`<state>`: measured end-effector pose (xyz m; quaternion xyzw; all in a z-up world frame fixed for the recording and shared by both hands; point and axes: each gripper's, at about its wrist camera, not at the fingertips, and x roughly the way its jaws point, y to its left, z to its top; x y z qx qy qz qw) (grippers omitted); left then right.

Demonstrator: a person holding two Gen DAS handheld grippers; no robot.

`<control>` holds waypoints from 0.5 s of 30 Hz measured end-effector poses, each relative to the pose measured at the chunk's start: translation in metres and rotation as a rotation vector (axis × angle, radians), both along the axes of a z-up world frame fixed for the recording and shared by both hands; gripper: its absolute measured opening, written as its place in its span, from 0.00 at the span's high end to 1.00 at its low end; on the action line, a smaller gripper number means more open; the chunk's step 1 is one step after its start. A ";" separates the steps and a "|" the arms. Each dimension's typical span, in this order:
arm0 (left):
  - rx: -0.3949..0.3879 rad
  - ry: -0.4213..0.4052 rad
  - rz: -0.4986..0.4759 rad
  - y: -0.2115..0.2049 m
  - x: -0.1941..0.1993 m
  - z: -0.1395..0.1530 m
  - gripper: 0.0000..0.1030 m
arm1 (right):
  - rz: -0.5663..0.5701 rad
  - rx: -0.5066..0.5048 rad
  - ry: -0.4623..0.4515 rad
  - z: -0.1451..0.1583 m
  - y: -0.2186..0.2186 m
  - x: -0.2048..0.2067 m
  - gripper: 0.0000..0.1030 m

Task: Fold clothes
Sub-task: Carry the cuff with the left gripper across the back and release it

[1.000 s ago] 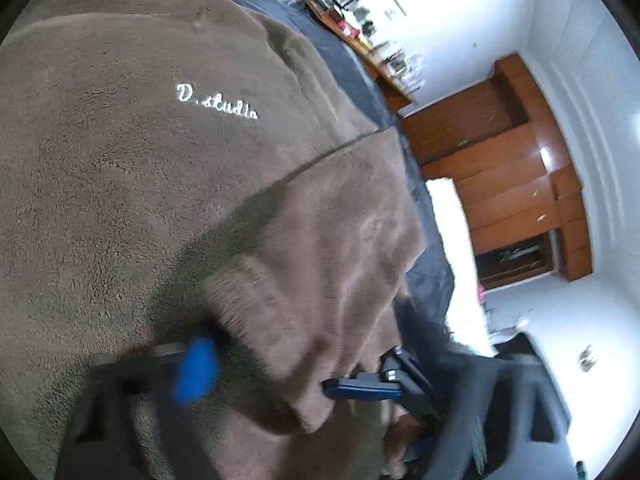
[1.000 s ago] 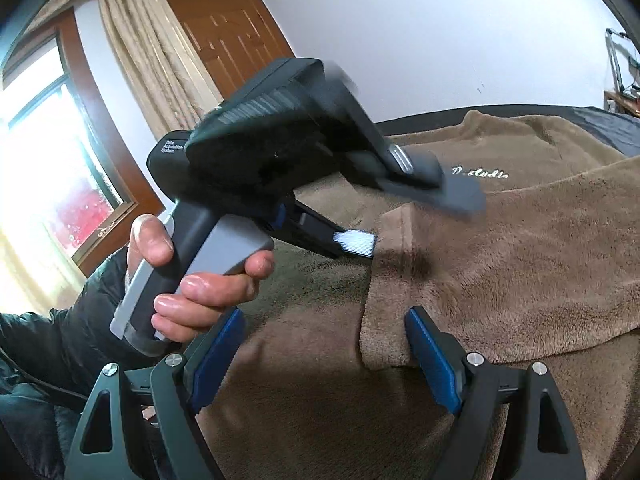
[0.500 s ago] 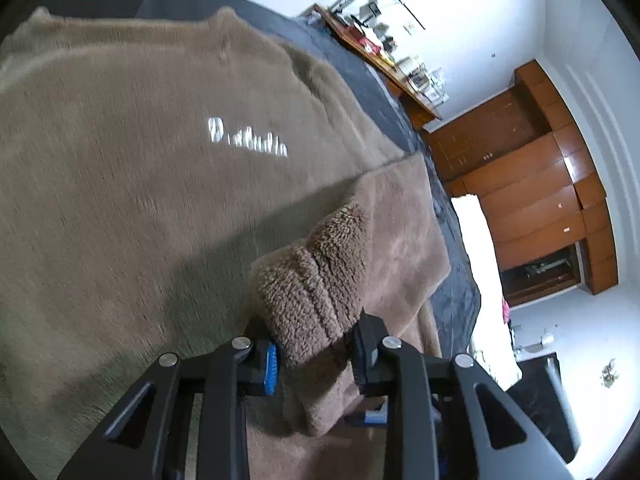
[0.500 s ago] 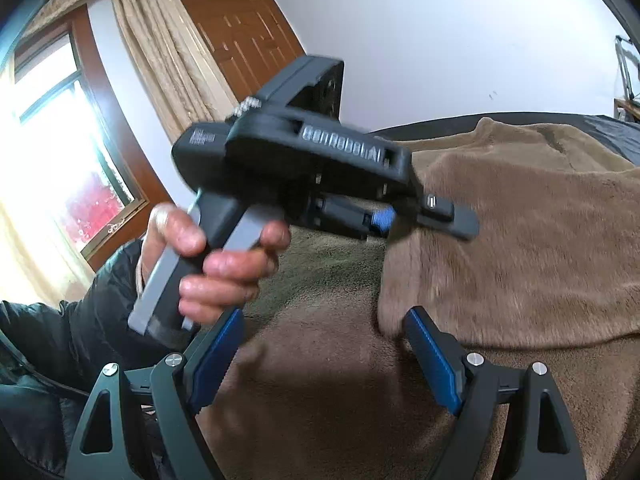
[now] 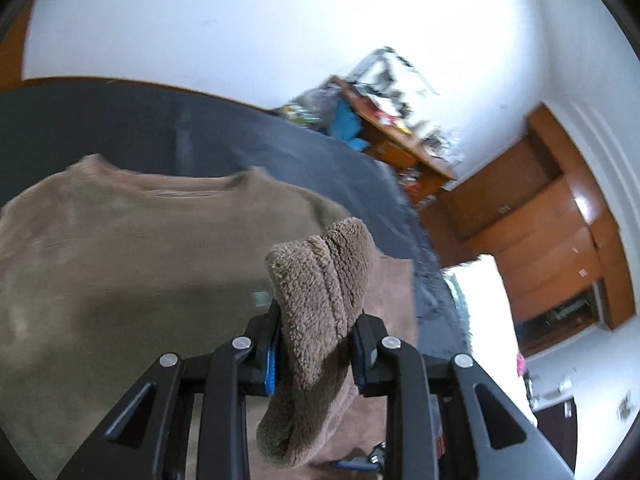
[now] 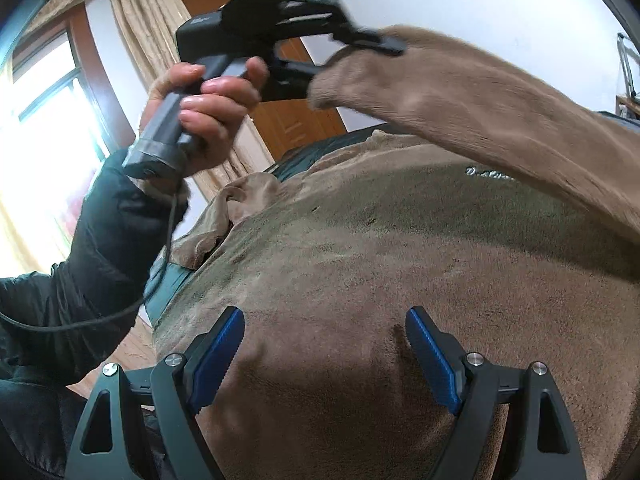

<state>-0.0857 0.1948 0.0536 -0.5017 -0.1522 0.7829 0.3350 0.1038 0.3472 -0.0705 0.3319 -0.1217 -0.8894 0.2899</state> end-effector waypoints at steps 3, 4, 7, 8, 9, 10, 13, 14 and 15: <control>-0.065 0.000 0.081 -0.031 -0.003 -0.004 0.70 | 0.000 -0.003 -0.006 0.000 -0.001 0.003 0.18; -0.082 -0.005 0.103 -0.040 -0.003 -0.007 0.70 | 0.000 -0.004 -0.006 0.000 0.000 0.004 0.18; -0.131 -0.027 0.160 -0.062 0.001 -0.022 0.70 | -0.001 -0.004 -0.013 0.000 0.001 0.004 0.18; -0.142 -0.033 0.174 -0.069 0.003 -0.028 0.70 | -0.002 -0.005 -0.016 -0.001 0.001 0.004 0.18; -0.153 -0.043 0.183 -0.073 0.005 -0.034 0.70 | -0.003 -0.006 -0.018 -0.001 0.001 0.004 0.18; -0.165 -0.055 0.191 -0.076 0.007 -0.041 0.70 | -0.004 -0.007 -0.020 -0.001 0.001 0.004 0.18; -0.189 -0.099 0.206 -0.078 0.011 -0.064 0.68 | -0.013 -0.003 -0.030 -0.003 0.000 0.002 0.18; -0.199 -0.116 0.210 -0.077 0.010 -0.072 0.68 | -0.017 -0.002 -0.035 -0.003 0.001 0.002 0.18; -0.210 -0.123 0.215 -0.074 0.009 -0.076 0.68 | -0.021 -0.004 -0.037 -0.004 0.001 0.002 0.18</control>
